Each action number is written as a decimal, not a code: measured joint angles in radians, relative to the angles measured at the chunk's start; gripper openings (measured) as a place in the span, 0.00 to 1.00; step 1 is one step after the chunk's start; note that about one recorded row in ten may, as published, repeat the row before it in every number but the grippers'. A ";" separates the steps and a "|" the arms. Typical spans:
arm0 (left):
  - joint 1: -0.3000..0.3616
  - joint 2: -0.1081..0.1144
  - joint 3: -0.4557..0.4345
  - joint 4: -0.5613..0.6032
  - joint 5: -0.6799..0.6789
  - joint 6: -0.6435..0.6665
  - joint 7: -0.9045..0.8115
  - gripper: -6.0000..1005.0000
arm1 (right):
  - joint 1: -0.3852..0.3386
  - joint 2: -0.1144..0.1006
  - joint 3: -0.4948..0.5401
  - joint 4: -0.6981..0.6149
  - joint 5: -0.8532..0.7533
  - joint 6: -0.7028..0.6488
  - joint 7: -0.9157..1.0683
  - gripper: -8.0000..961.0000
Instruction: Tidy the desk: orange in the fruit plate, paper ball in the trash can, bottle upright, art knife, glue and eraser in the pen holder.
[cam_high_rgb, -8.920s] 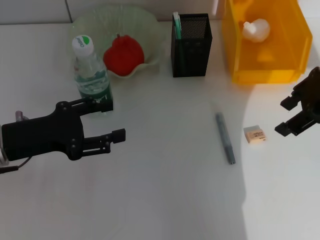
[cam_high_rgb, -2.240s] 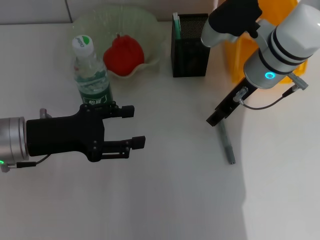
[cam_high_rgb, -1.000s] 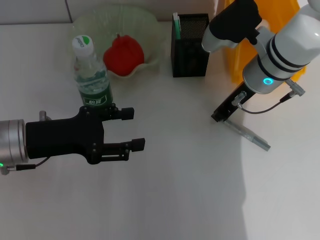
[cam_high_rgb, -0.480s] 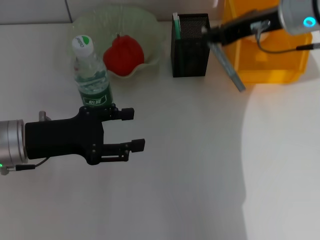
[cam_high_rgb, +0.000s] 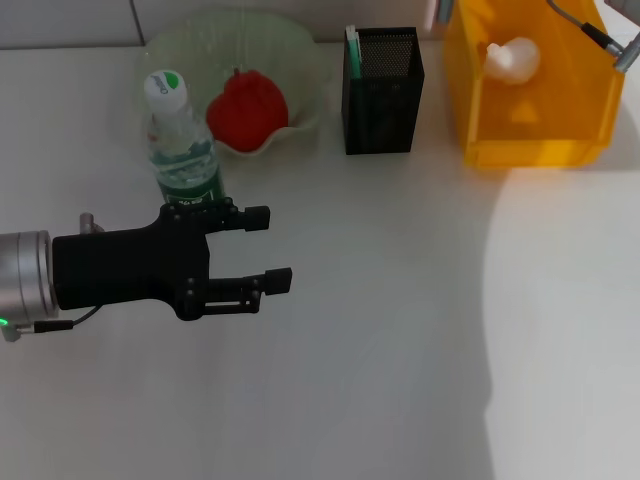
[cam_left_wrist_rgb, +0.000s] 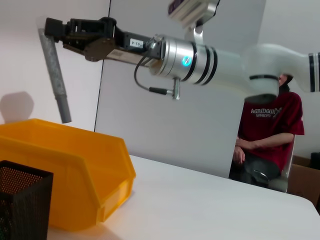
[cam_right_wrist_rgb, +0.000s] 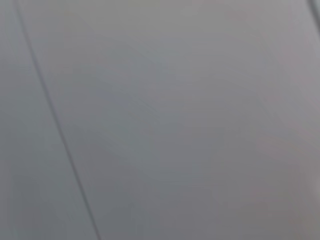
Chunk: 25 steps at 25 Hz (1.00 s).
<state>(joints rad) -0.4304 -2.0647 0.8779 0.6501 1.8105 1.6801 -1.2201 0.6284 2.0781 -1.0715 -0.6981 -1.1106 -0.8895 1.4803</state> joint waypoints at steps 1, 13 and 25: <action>0.000 0.000 0.000 0.000 0.000 0.000 0.000 0.79 | 0.019 0.000 0.008 0.058 0.062 -0.008 -0.065 0.15; -0.002 -0.001 -0.001 -0.001 -0.001 -0.004 0.001 0.79 | 0.163 -0.005 -0.013 0.278 0.159 0.018 -0.261 0.26; 0.002 -0.001 -0.001 -0.001 0.003 -0.007 -0.002 0.79 | 0.067 -0.007 -0.035 0.191 0.120 -0.116 -0.257 0.48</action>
<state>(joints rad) -0.4284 -2.0657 0.8774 0.6488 1.8133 1.6735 -1.2221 0.6957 2.0709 -1.1062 -0.5072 -0.9911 -1.0059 1.2232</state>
